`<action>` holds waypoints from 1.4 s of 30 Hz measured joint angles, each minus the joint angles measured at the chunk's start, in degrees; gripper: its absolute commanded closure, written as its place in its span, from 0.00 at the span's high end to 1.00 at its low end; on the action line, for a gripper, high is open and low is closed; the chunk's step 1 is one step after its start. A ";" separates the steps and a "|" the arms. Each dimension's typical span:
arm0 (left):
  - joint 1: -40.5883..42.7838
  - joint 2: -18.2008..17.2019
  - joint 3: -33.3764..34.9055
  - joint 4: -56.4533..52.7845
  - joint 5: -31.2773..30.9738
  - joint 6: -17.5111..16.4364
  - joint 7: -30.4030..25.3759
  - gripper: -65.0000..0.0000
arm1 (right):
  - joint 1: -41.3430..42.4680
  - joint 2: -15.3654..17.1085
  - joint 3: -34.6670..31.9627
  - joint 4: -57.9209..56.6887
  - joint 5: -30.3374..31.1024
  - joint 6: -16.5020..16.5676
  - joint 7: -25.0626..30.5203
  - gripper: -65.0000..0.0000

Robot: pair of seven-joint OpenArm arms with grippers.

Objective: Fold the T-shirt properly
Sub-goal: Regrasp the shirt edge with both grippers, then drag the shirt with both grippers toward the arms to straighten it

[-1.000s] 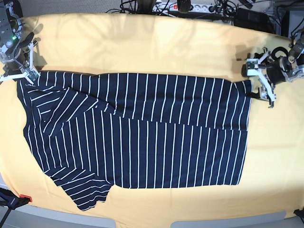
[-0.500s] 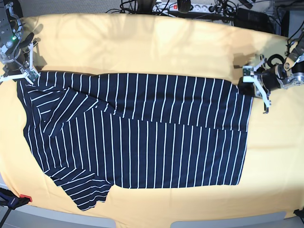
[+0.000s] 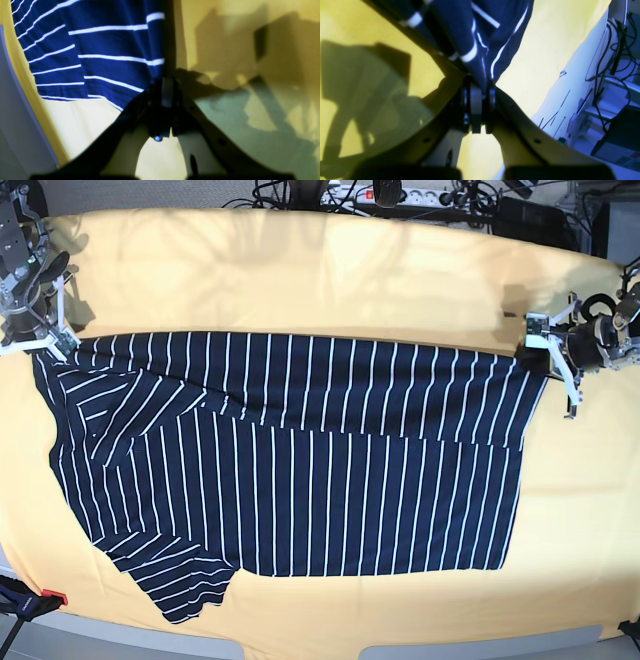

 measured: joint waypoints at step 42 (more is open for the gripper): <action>2.51 -14.73 -0.04 5.27 6.36 -14.34 -25.97 0.00 | -19.23 12.63 0.09 18.18 18.12 21.73 -17.90 0.00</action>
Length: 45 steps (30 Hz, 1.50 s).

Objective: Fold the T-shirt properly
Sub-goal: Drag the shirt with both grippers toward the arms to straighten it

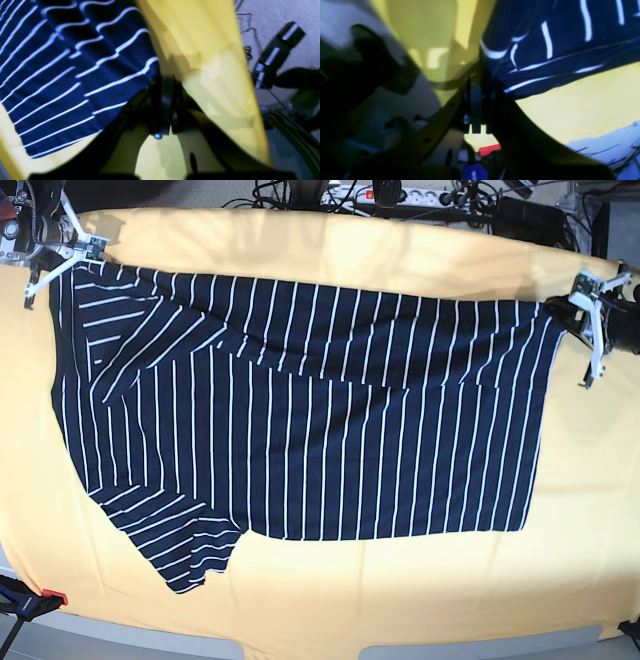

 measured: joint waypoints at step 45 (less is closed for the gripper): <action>6.38 -0.26 0.04 0.04 4.74 -0.11 -3.89 0.58 | -6.49 4.11 0.15 3.30 15.30 5.38 -11.45 0.42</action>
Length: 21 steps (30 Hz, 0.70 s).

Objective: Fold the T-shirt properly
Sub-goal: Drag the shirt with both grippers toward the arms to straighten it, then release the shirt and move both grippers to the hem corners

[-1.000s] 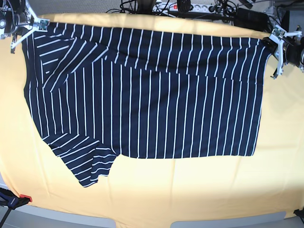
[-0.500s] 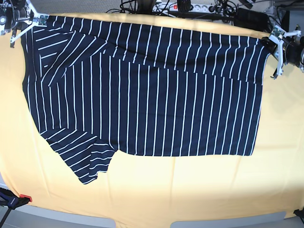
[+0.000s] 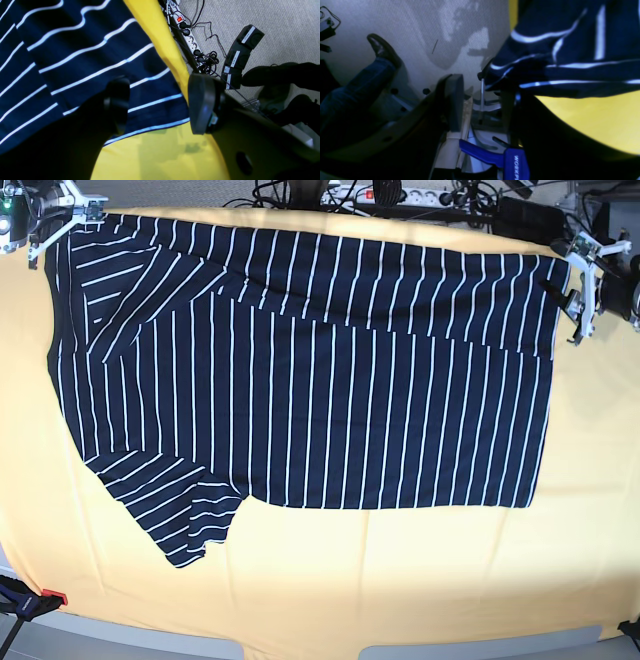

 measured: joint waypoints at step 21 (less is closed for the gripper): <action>-17.88 2.10 0.04 -0.68 -38.84 -0.79 17.09 0.58 | -0.02 -4.94 31.89 12.09 2.51 -13.64 7.76 0.42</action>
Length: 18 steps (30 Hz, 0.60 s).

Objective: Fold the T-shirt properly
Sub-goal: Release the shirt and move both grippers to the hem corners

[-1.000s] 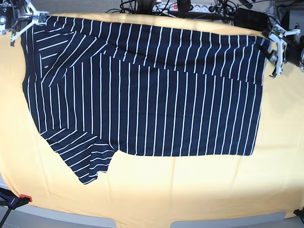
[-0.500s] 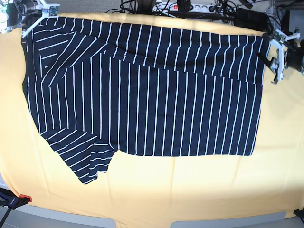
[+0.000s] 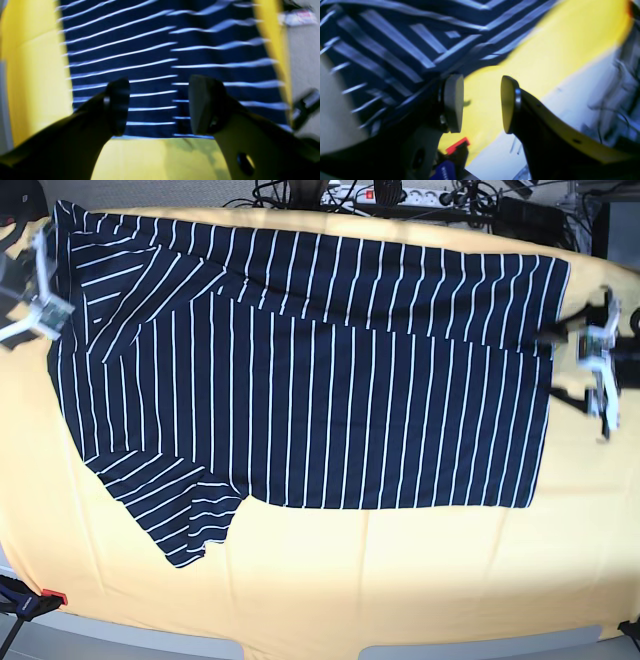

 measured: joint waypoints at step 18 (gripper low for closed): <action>-13.64 31.28 0.00 -38.40 -36.72 20.20 23.30 0.58 | 0.02 -5.03 4.96 0.09 -0.33 -2.34 2.12 0.42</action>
